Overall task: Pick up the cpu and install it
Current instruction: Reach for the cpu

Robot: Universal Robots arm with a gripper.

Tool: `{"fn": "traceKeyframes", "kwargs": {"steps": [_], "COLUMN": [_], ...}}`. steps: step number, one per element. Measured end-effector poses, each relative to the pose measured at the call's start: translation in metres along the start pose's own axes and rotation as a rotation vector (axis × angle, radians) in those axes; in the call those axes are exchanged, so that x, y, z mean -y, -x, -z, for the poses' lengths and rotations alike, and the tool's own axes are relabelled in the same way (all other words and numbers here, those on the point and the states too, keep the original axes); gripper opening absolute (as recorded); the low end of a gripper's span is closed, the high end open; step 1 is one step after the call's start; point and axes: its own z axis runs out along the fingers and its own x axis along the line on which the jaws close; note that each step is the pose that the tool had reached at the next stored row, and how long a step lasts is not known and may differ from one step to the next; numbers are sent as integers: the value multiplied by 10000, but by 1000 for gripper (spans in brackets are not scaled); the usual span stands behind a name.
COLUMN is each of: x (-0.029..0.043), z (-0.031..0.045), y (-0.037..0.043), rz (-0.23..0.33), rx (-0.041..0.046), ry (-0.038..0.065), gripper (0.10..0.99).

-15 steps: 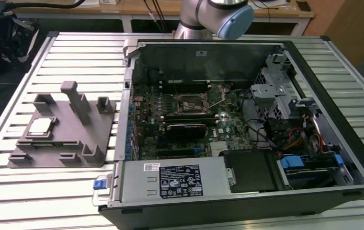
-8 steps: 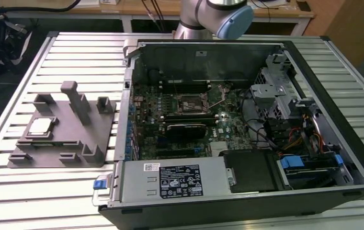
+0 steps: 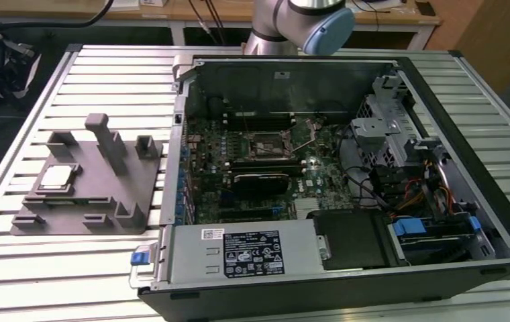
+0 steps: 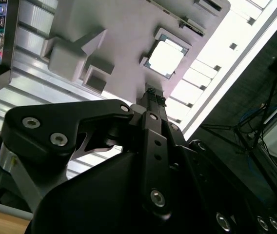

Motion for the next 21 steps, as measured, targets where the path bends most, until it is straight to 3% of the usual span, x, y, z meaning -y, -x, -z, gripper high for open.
{"fn": "traceKeyframes", "kwargs": {"steps": [21], "x": [17], "z": [-382], "y": [-11], "rz": [-1], "rx": [0], "ry": [0], "gripper": [106]}}
